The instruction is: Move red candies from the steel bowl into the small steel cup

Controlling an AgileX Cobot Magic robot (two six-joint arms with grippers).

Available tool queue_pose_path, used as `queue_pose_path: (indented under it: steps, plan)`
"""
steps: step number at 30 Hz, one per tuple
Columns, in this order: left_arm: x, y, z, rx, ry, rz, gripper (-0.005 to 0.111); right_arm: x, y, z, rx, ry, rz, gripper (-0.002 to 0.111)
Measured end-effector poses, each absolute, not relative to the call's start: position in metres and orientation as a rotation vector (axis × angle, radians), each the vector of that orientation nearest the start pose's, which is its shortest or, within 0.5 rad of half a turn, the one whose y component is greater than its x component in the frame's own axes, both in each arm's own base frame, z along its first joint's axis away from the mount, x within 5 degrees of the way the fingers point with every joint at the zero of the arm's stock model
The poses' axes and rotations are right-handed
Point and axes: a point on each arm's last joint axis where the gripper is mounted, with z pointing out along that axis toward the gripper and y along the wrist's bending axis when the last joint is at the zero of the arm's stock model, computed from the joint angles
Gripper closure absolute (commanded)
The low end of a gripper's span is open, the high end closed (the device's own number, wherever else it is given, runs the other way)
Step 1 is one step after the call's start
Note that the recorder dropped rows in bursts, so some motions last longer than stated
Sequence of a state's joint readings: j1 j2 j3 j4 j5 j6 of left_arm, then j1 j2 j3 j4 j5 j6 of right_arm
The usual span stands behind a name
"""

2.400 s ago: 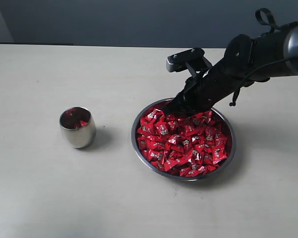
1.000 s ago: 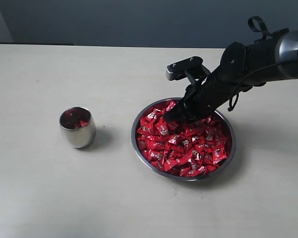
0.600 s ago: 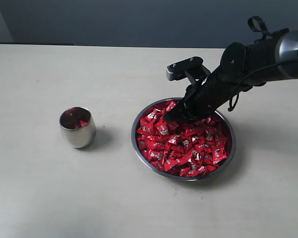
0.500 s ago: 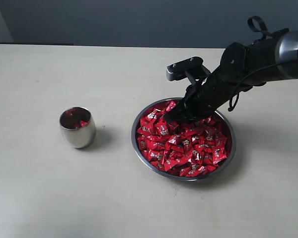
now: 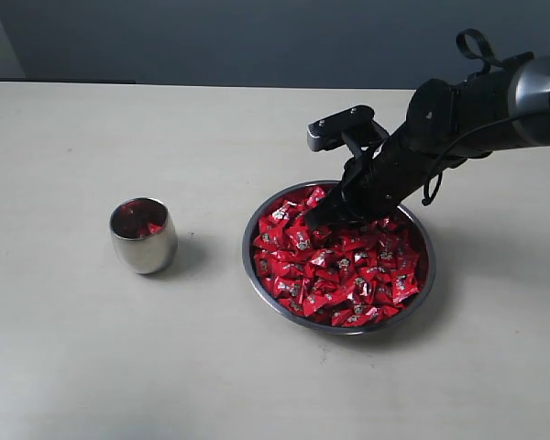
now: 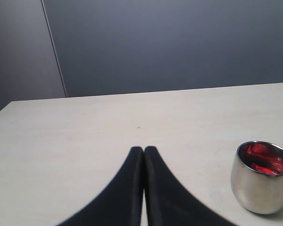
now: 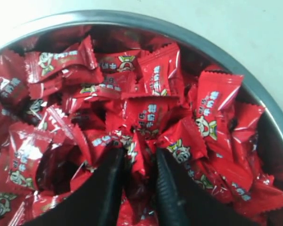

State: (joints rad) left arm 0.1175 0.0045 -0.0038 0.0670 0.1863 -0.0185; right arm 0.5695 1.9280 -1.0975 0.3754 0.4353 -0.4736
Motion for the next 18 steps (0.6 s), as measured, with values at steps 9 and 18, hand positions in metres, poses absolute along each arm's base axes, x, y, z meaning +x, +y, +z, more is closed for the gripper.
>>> queue_pose_path:
  steps: [9,18]
  plan:
    - [0.0557,0.0077,0.1973,-0.068,1.670,0.135,0.106,0.3048,0.2119,0.1384,-0.980,2.567,0.337,0.085]
    - [0.0557,0.0077,0.1973,-0.068,1.670,0.135,0.106,0.3037,0.2116,0.1380,-0.987,2.578,0.340,0.085]
